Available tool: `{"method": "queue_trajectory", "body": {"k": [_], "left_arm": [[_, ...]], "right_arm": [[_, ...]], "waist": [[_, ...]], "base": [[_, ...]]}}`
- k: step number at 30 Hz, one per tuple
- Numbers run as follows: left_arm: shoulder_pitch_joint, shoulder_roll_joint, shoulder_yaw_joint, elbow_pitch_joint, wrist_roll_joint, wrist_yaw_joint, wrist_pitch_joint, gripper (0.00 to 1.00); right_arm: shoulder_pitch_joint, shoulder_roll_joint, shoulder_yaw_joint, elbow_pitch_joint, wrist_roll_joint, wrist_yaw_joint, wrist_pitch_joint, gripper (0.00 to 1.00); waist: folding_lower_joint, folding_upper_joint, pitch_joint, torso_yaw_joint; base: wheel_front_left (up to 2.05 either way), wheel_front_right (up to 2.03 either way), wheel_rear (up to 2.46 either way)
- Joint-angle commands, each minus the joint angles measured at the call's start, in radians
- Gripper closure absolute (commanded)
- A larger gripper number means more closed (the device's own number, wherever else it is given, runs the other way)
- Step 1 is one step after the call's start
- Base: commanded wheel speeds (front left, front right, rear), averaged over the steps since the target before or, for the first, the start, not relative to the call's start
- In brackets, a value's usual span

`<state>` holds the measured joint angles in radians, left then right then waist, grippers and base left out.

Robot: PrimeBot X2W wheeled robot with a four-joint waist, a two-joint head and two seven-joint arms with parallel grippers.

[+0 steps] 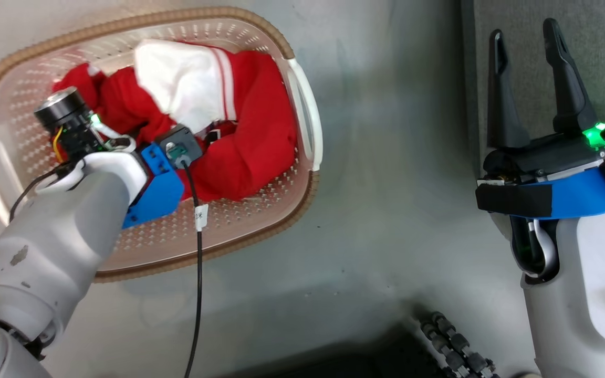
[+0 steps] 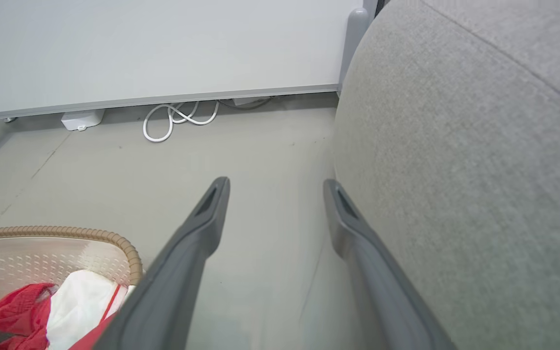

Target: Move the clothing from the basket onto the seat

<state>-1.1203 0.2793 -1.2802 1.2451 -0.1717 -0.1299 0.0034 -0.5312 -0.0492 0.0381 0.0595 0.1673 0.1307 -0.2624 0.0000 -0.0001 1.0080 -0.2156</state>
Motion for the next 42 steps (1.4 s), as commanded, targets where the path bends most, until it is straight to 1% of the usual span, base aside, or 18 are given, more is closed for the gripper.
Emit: {"method": "queue_trajectory", "body": {"k": [1,6,12,17,20,25,31,37,42], "left_arm": [[-0.025,-0.009,-0.003,-0.011,-0.014,-0.001,-0.022,1.00],[-0.031,-0.043,0.011,-0.031,-0.088,-0.001,-0.116,1.00],[-0.001,-0.096,0.024,-0.046,-0.145,-0.001,-0.225,1.00],[0.025,-0.131,0.053,-0.073,-0.180,0.004,-0.264,1.00],[0.049,-0.143,0.088,-0.122,-0.208,0.012,-0.269,1.00],[0.110,-0.113,0.181,-0.276,-0.247,0.032,-0.269,1.00],[0.189,-0.084,0.291,-0.428,-0.258,0.047,-0.270,1.00],[0.263,-0.075,0.388,-0.530,-0.248,0.047,-0.270,1.00],[0.319,-0.078,0.444,-0.585,-0.231,0.040,-0.270,1.00]], "right_arm": [[-0.007,-0.002,-0.007,0.005,-0.011,0.000,-0.004,0.00],[0.008,-0.002,-0.020,0.019,-0.042,0.000,-0.004,0.00],[0.034,-0.002,-0.039,0.040,-0.070,0.000,-0.004,0.00],[0.069,-0.002,-0.047,0.059,-0.087,0.000,-0.004,0.00],[0.092,-0.002,-0.053,0.072,-0.099,0.000,-0.004,0.00],[0.133,-0.002,-0.057,0.092,-0.106,0.000,-0.004,0.00],[0.180,-0.002,-0.054,0.115,-0.110,0.000,-0.004,0.00],[0.229,-0.002,-0.049,0.136,-0.105,0.000,-0.004,0.00],[0.278,-0.002,-0.044,0.153,-0.096,0.000,-0.004,0.00]], "waist": [[0.0000,0.0001,-0.031,0.028],[0.0000,0.0001,-0.106,0.076],[0.0000,0.0001,-0.210,0.131],[0.0000,0.0001,-0.306,0.170],[0.0000,0.0001,-0.371,0.190],[0.0000,0.0001,-0.473,0.209],[0.0000,0.0001,-0.586,0.218],[0.0000,0.0001,-0.692,0.217],[0.0000,0.0001,-0.771,0.216]], "base": [[0.00,0.00,0.00],[0.00,0.00,0.00],[0.00,0.00,0.00],[0.00,0.00,0.00],[0.00,0.00,0.00],[0.00,0.00,0.00],[0.00,0.00,0.00],[0.00,0.00,0.00],[0.00,0.00,0.00]]}}
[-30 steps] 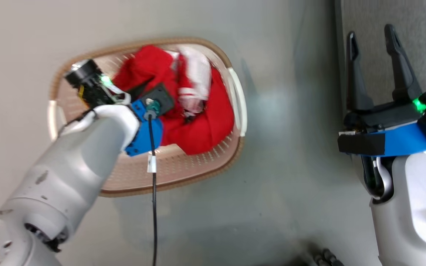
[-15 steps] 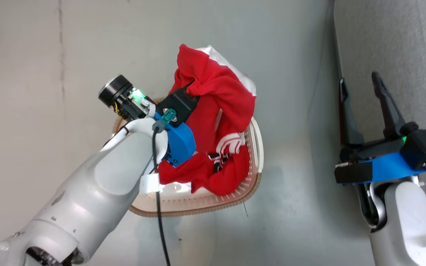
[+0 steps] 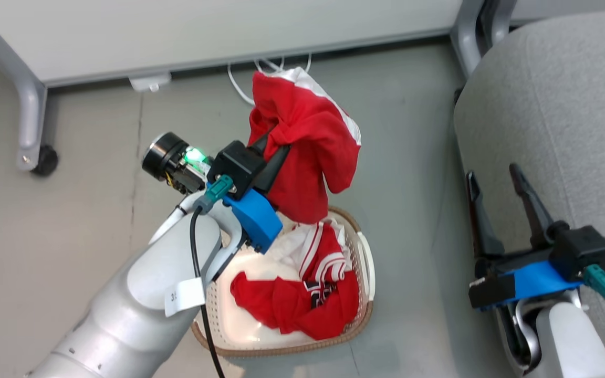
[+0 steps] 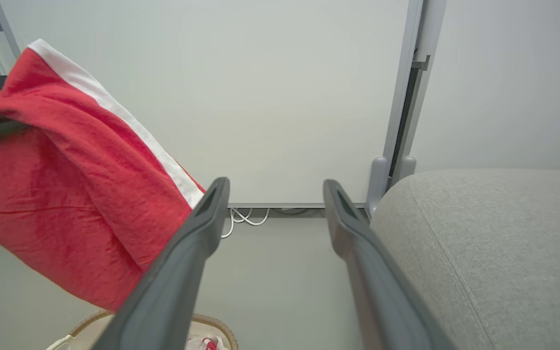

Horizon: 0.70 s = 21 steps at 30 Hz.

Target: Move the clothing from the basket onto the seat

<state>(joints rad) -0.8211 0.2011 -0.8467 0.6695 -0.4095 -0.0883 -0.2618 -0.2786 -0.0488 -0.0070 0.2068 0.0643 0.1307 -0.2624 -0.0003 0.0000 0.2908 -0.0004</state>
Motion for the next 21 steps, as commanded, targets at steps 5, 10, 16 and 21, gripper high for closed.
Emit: {"method": "queue_trajectory", "body": {"k": [5,10,16,21], "left_arm": [[0.075,-0.011,0.039,-0.036,0.025,-0.009,-0.005,1.00],[0.117,-0.018,0.051,-0.060,0.042,-0.016,-0.005,1.00],[0.146,-0.023,0.064,-0.078,0.056,-0.021,-0.005,1.00],[0.151,-0.026,0.074,-0.082,0.068,-0.027,-0.005,1.00]], "right_arm": [[0.079,-0.003,0.003,0.016,0.015,0.000,-0.004,0.00],[0.130,-0.003,-0.009,0.017,0.033,0.000,-0.004,0.00],[0.154,-0.003,-0.004,0.020,0.038,0.000,-0.004,0.00],[0.129,-0.003,0.021,0.005,0.024,0.000,-0.004,0.00]], "waist": [[0.0003,0.0000,-0.127,0.003],[0.0003,0.0000,-0.167,0.010],[0.0003,0.0000,-0.187,0.014],[0.0003,0.0000,-0.190,0.017]], "base": [[0.00,0.00,0.00],[0.00,0.00,0.00],[0.00,0.00,0.00],[0.00,0.00,0.00]]}}
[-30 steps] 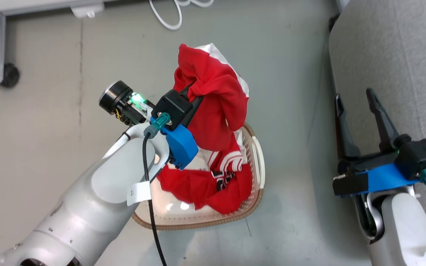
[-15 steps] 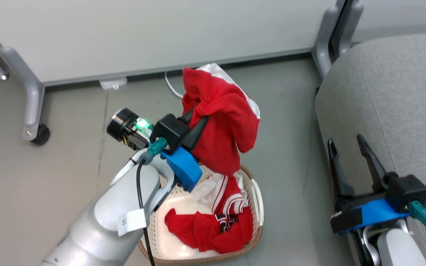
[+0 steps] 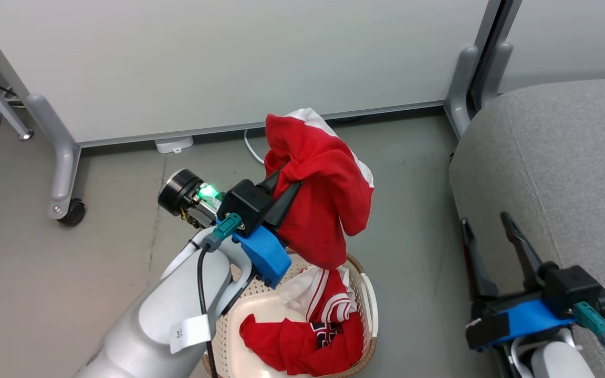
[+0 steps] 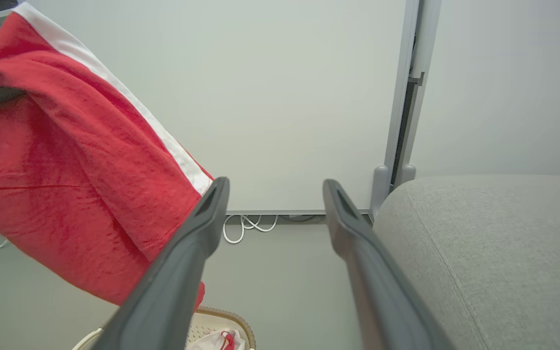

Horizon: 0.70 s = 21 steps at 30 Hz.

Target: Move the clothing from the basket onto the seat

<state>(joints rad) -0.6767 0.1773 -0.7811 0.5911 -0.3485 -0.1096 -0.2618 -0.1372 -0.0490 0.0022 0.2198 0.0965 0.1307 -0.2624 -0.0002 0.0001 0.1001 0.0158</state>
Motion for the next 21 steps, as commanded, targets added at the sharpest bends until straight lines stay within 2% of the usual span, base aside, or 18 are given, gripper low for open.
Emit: {"method": "queue_trajectory", "body": {"k": [1,5,12,21], "left_arm": [[0.004,-0.003,0.009,-0.005,0.008,-0.006,-0.005,1.00],[-0.012,-0.010,0.011,-0.009,0.019,-0.009,-0.005,1.00],[-0.036,-0.031,0.001,-0.017,0.035,-0.015,-0.005,1.00],[-0.069,-0.060,-0.030,-0.024,0.050,-0.020,-0.005,1.00]], "right_arm": [[-0.023,-0.002,0.022,-0.011,-0.012,0.000,-0.004,0.00],[-0.068,-0.003,0.098,-0.011,-0.044,0.000,-0.004,0.00],[-0.187,-0.040,0.258,0.040,-0.066,0.000,-0.004,0.00],[-0.338,-0.074,0.349,0.168,-0.090,0.000,-0.004,0.00]], "waist": [[0.0002,-0.0001,0.002,0.002],[0.0002,-0.0001,0.008,0.008],[0.0002,-0.0001,0.027,0.028],[0.0002,-0.0001,0.053,0.060]], "base": [[0.00,0.00,0.00],[0.00,0.00,0.00],[0.00,0.00,0.00],[0.00,0.00,0.00]]}}
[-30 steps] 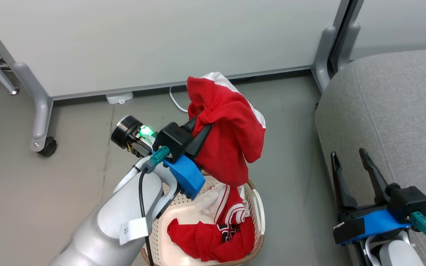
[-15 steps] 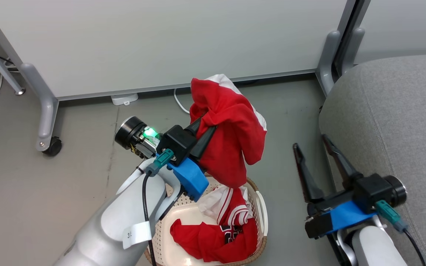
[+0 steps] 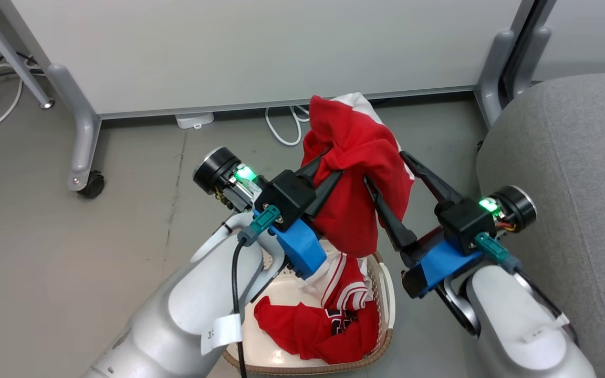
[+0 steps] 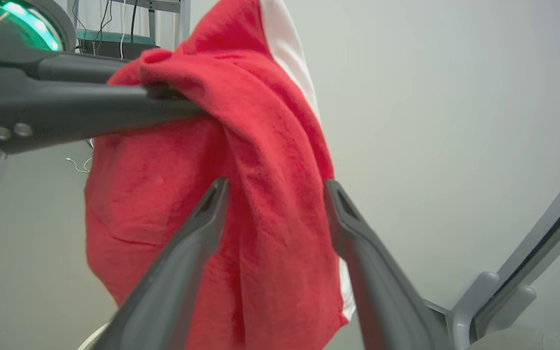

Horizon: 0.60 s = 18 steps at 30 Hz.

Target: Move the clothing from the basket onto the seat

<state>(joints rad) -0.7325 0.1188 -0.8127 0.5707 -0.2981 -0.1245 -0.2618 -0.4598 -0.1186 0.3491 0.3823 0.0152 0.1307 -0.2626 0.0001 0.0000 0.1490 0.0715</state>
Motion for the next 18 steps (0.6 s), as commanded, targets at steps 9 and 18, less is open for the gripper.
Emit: {"method": "queue_trajectory", "body": {"k": [9,18], "left_arm": [[-0.027,-0.022,-0.039,-0.022,0.004,-0.006,-0.005,1.00],[-0.028,-0.016,-0.050,-0.022,-0.008,-0.006,-0.005,1.00]], "right_arm": [[-0.133,0.000,0.025,0.149,-0.035,0.000,-0.003,0.00],[-0.151,0.023,0.019,0.185,-0.005,0.000,-0.003,1.00]], "waist": [[-0.0001,0.0000,0.023,0.028],[-0.0001,0.0000,0.024,0.029]], "base": [[0.00,0.00,0.00],[0.00,0.00,0.00]]}}
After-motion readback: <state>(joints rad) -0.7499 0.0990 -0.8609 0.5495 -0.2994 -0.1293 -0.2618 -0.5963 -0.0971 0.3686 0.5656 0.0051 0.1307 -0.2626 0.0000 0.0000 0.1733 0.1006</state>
